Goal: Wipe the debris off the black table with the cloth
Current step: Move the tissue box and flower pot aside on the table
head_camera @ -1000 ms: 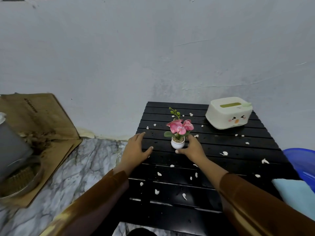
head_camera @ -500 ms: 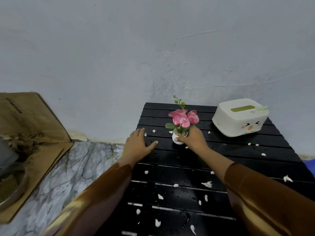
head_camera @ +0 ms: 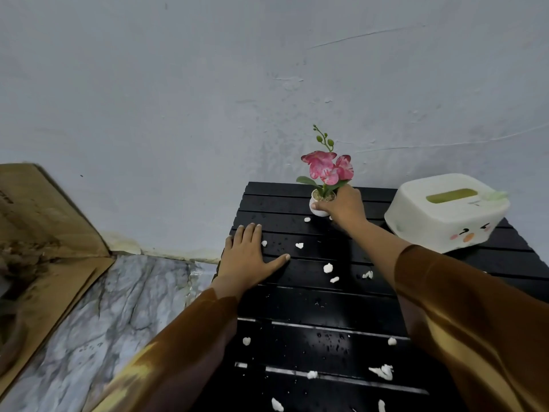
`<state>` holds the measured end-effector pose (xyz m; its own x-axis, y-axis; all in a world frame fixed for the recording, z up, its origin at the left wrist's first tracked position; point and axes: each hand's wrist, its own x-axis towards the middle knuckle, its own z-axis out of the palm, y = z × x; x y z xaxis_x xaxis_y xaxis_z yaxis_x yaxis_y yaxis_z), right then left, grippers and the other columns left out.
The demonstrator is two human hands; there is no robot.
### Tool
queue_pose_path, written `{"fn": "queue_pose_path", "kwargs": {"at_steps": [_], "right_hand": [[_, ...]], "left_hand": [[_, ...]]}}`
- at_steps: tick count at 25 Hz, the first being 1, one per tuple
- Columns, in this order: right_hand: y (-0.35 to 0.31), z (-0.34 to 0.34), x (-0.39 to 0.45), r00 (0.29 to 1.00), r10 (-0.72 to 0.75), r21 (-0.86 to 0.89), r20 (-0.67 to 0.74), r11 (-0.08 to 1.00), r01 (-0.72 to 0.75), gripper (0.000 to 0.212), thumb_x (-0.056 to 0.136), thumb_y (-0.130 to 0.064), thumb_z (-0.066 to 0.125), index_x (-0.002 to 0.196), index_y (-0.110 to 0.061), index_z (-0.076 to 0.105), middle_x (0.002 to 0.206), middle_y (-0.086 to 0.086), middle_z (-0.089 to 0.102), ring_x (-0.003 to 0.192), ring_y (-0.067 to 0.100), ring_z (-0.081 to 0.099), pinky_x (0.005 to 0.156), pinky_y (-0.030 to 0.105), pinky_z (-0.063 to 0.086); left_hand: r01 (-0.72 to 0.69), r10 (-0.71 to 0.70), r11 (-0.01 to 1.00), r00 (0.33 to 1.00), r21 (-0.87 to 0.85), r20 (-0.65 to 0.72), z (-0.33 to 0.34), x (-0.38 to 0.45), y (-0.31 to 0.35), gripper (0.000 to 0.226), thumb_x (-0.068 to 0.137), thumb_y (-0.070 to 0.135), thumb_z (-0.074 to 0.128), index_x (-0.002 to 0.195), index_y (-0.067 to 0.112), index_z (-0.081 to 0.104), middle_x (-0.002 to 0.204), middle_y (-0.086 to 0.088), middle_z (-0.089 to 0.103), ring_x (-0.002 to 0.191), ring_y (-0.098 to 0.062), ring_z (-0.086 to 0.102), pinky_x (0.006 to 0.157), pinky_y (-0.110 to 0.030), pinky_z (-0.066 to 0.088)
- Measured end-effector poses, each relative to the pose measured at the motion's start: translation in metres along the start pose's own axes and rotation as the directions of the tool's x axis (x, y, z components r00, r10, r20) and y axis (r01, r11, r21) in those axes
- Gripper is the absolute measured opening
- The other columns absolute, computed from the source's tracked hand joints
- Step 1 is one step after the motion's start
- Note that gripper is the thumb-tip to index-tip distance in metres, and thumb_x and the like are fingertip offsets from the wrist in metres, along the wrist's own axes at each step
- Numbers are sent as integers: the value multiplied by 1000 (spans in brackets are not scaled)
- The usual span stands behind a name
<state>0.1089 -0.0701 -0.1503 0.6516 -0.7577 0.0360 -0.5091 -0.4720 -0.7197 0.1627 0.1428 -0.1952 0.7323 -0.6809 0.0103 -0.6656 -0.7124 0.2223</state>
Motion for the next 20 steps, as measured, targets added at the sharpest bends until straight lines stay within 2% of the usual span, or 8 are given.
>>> {"fn": "queue_pose_path", "kwargs": {"at_steps": [4, 9, 12, 15, 20], "right_hand": [[4, 11, 8, 998, 60, -30, -15, 998, -60, 60, 62, -38, 79, 107, -2, 62, 109, 17, 63, 112, 29, 52, 89, 42, 52], [8, 21, 11, 998, 59, -26, -24, 998, -59, 59, 63, -34, 79, 110, -4, 60, 113, 15, 61, 116, 31, 46, 90, 40, 46], [10, 21, 10, 999, 42, -39, 0, 998, -42, 59, 65, -32, 80, 113, -4, 59, 116, 12, 62, 121, 32, 44, 96, 41, 42], [11, 11, 3, 1000, 21, 33, -6, 999, -21, 62, 64, -25, 82, 116, -5, 55, 118, 13, 61, 120, 32, 48, 99, 41, 42], [9, -10, -31, 995, 30, 132, -94, 991, -18, 49, 72, -14, 75, 115, -5, 54, 122, 14, 55, 117, 30, 50, 94, 39, 45]], "left_hand": [[-8, 9, 999, 1000, 37, -11, 5, -1, -4, 110, 64, 85, 13, 149, 15, 17, 159, -3, 17, 149, -24, 9, 121, -42, 11], [-9, 11, 999, 999, 41, -37, 9, -2, -5, 112, 60, 83, 5, 149, 16, 19, 159, -2, 17, 149, -23, 9, 122, -42, 10], [-11, 13, 999, 999, 32, -42, 9, -2, -5, 112, 60, 83, 5, 149, 16, 20, 159, -2, 18, 148, -23, 10, 121, -42, 11], [-8, 9, 1000, 1000, 25, -16, 7, -3, -4, 112, 61, 84, 6, 149, 16, 19, 159, -3, 17, 149, -23, 9, 122, -42, 10], [-11, 9, 998, 1000, -57, -22, -13, -8, 11, 99, 74, 77, 29, 149, 15, 17, 158, -6, 21, 148, -24, 14, 121, -42, 14]]}}
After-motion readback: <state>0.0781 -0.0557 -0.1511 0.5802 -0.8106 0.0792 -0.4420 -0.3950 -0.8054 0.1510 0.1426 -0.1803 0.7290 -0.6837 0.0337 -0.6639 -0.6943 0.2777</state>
